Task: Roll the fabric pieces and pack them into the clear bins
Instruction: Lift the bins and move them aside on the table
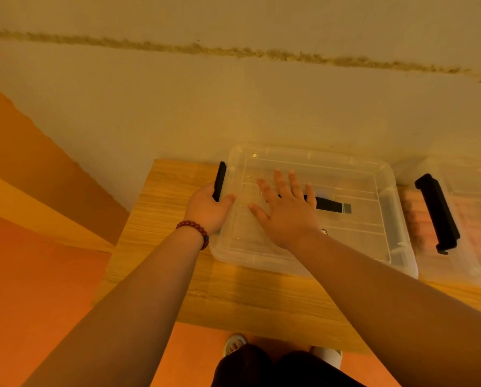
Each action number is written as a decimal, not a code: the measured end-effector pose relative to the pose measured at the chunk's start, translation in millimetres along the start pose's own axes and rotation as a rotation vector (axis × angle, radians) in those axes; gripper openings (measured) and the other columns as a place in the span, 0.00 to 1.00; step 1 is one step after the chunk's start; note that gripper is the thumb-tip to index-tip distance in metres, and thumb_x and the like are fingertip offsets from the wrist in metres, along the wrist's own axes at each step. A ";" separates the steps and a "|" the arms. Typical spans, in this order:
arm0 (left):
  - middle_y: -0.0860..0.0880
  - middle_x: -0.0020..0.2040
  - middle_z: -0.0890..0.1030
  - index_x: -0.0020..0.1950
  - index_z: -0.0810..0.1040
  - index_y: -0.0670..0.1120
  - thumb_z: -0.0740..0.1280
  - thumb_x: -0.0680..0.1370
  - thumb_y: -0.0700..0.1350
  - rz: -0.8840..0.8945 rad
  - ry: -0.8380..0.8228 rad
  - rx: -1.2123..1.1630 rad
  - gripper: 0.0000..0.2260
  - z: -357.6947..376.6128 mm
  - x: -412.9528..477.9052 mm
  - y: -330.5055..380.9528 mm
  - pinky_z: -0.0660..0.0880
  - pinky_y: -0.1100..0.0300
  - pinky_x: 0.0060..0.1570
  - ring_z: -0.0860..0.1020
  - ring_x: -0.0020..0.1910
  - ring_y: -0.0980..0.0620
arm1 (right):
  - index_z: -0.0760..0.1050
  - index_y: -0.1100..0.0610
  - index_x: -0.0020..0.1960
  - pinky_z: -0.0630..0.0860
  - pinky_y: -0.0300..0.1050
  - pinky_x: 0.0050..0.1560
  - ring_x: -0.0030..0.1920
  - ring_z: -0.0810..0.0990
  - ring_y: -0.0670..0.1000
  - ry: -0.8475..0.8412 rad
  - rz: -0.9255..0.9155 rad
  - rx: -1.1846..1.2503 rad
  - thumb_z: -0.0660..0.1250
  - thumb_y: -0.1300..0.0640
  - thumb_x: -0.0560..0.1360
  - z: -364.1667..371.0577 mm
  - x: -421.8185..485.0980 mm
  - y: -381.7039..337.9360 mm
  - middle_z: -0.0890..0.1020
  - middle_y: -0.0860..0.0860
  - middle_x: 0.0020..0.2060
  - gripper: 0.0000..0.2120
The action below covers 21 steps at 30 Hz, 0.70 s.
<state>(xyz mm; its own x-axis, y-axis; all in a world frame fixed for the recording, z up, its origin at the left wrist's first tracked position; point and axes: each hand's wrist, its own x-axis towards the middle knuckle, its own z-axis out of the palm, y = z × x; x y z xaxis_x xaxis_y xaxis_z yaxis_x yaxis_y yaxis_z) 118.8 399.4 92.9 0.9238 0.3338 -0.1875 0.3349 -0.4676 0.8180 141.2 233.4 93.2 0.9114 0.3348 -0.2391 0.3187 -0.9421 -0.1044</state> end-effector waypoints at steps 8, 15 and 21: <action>0.45 0.56 0.78 0.67 0.73 0.45 0.62 0.81 0.45 0.057 0.054 0.132 0.15 10.8 -4.8 7.8 0.69 0.61 0.44 0.73 0.47 0.53 | 0.39 0.43 0.78 0.36 0.60 0.75 0.77 0.35 0.55 0.012 -0.019 0.040 0.41 0.35 0.80 -2.3 -2.5 3.1 0.39 0.51 0.79 0.30; 0.41 0.73 0.66 0.77 0.58 0.43 0.58 0.82 0.45 0.092 0.115 0.418 0.24 19.5 -9.3 15.6 0.68 0.52 0.66 0.67 0.70 0.43 | 0.44 0.51 0.80 0.38 0.51 0.77 0.78 0.38 0.53 0.172 0.068 0.157 0.45 0.41 0.82 -15.6 -26.5 41.7 0.43 0.53 0.79 0.30; 0.49 0.79 0.41 0.78 0.42 0.55 0.48 0.82 0.59 0.422 -0.166 0.794 0.27 71.5 -29.9 61.1 0.40 0.51 0.74 0.40 0.77 0.47 | 0.41 0.56 0.79 0.42 0.50 0.76 0.78 0.41 0.55 0.217 0.381 0.179 0.48 0.44 0.83 -25.7 -57.7 123.3 0.43 0.56 0.79 0.32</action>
<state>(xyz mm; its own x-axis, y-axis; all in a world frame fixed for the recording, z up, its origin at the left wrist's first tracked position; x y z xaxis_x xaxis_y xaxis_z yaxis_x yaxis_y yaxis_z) 124.9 302.3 109.6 0.9927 -0.0859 -0.0845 -0.0641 -0.9703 0.2334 134.5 97.5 118.9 0.9941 -0.0642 -0.0875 -0.0820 -0.9726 -0.2177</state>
